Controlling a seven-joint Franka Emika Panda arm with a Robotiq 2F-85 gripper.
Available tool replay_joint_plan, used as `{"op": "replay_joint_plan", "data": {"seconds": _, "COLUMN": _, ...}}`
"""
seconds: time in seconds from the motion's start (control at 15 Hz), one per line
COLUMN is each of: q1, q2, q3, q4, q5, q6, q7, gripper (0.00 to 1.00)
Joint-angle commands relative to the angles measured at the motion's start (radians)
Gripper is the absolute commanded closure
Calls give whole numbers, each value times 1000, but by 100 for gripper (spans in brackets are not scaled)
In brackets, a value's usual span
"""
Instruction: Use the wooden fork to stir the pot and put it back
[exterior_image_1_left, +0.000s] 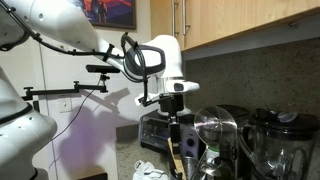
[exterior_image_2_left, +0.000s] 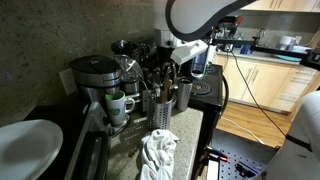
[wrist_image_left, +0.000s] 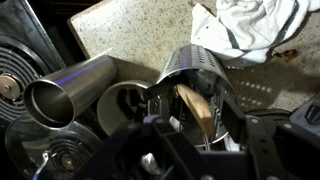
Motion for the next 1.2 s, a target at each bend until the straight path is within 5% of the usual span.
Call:
{"op": "replay_joint_plan", "data": {"seconds": 0.0, "q1": 6, "q2": 28, "q3": -9, "q4": 31, "q5": -23, "q6": -7, "q7": -12, "gripper": 73}}
{"op": "replay_joint_plan", "data": {"seconds": 0.2, "q1": 7, "q2": 36, "q3": -9, "q4": 39, "q5": -24, "q6": -14, "q7": -11, "gripper": 92}}
{"op": "replay_joint_plan", "data": {"seconds": 0.33, "q1": 6, "q2": 39, "q3": -8, "q4": 44, "q5": -28, "q6": -21, "q7": -6, "gripper": 96}}
{"op": "replay_joint_plan", "data": {"seconds": 1.13, "q1": 18, "q2": -35, "q3": -60, "q4": 189, "q5": 121, "q6": -116, "q7": -52, "gripper": 92}}
